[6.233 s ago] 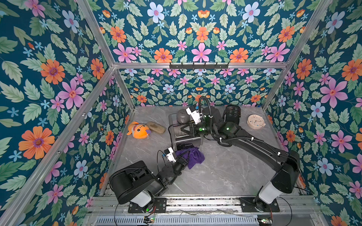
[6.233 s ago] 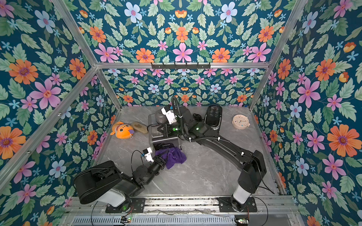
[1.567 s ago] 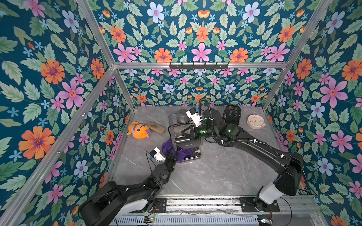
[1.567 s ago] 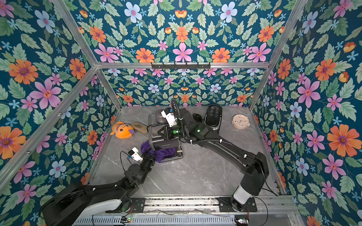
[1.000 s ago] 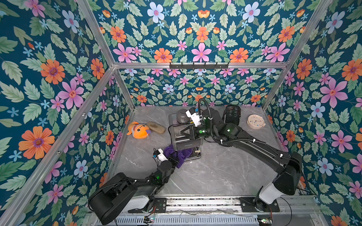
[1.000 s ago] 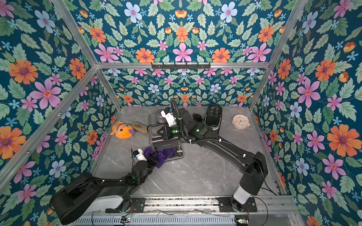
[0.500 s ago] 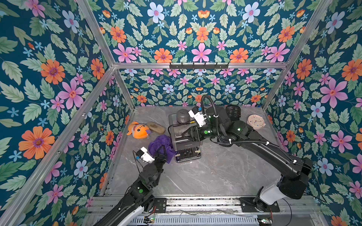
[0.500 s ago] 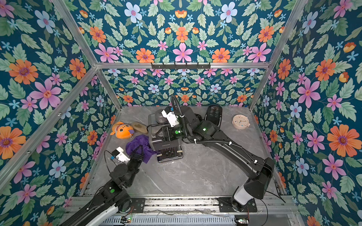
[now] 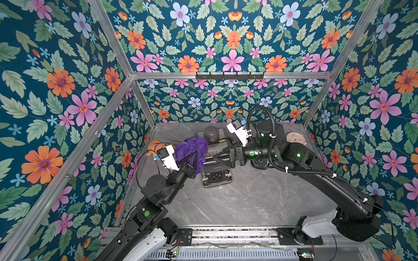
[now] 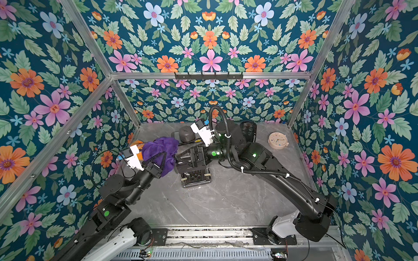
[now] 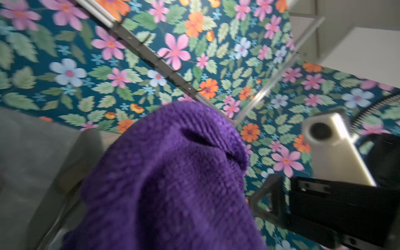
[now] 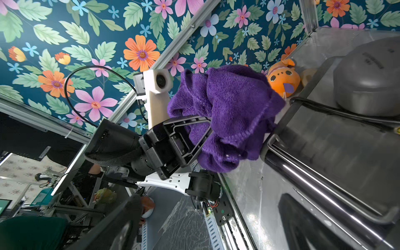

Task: Wipe the surface of a coffee machine
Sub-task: Adjust the cleaning item.

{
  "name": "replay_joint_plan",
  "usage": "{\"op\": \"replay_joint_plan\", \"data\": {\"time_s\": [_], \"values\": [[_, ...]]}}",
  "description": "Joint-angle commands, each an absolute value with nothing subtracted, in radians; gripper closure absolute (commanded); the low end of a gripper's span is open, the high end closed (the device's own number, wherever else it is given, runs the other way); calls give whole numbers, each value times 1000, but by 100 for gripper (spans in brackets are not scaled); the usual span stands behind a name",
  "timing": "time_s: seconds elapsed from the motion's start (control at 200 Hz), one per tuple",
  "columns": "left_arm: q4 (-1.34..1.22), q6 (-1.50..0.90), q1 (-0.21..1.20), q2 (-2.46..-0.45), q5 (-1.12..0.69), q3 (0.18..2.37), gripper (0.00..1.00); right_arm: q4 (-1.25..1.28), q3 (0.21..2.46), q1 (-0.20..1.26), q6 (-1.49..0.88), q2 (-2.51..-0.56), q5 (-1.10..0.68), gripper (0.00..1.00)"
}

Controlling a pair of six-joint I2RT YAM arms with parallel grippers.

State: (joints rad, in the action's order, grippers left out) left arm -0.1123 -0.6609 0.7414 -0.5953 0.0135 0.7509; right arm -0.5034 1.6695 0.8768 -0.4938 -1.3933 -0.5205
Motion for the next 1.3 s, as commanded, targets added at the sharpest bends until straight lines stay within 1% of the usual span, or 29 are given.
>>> {"op": "replay_joint_plan", "data": {"time_s": [0.0, 0.095, 0.225, 0.35, 0.525, 0.655, 0.74, 0.835, 0.88, 0.975, 1.04, 1.1, 1.15, 1.175, 1.19, 1.295], "values": [[-305, -619, 740, -655, -252, 786, 100, -417, 1665, 877, -524, -1373, -575, 1], [-401, -642, 739, -705, -335, 790, 100, -387, 1653, 877, -537, -1357, -587, 1], [-537, -688, 740, -754, -422, 771, 100, -392, 1643, 869, -564, -1338, -528, 1], [-639, -726, 741, -779, -483, 745, 100, -400, 1632, 855, -605, -1327, -469, 1], [-763, -775, 740, -797, -547, 720, 100, -475, 1678, 853, -622, -1360, -453, 1], [-778, -790, 741, -821, -589, 729, 100, -447, 1665, 850, -644, -1358, -453, 1], [-786, -797, 743, -832, -610, 731, 100, -418, 1653, 843, -661, -1355, -459, 5], [-753, -782, 744, -829, -603, 734, 100, -380, 1638, 834, -675, -1347, -483, 15], [-720, -766, 744, -823, -587, 734, 100, -369, 1633, 832, -678, -1344, -491, 23], [-632, -727, 744, -803, -549, 735, 100, -368, 1627, 824, -680, -1340, -512, 51], [-603, -716, 743, -790, -547, 733, 100, -362, 1614, 818, -682, -1330, -517, 65], [-595, -713, 743, -774, -548, 727, 95, -351, 1599, 812, -687, -1319, -522, 79], [-587, -712, 744, -758, -538, 720, 90, -346, 1589, 809, -687, -1310, -524, 94], [-578, -711, 743, -749, -529, 719, 87, -344, 1584, 808, -687, -1305, -524, 98], [-574, -711, 743, -743, -524, 716, 85, -341, 1582, 808, -687, -1303, -523, 100], [-515, -693, 744, -700, -466, 716, 66, -331, 1563, 807, -680, -1279, -518, 100]]}}
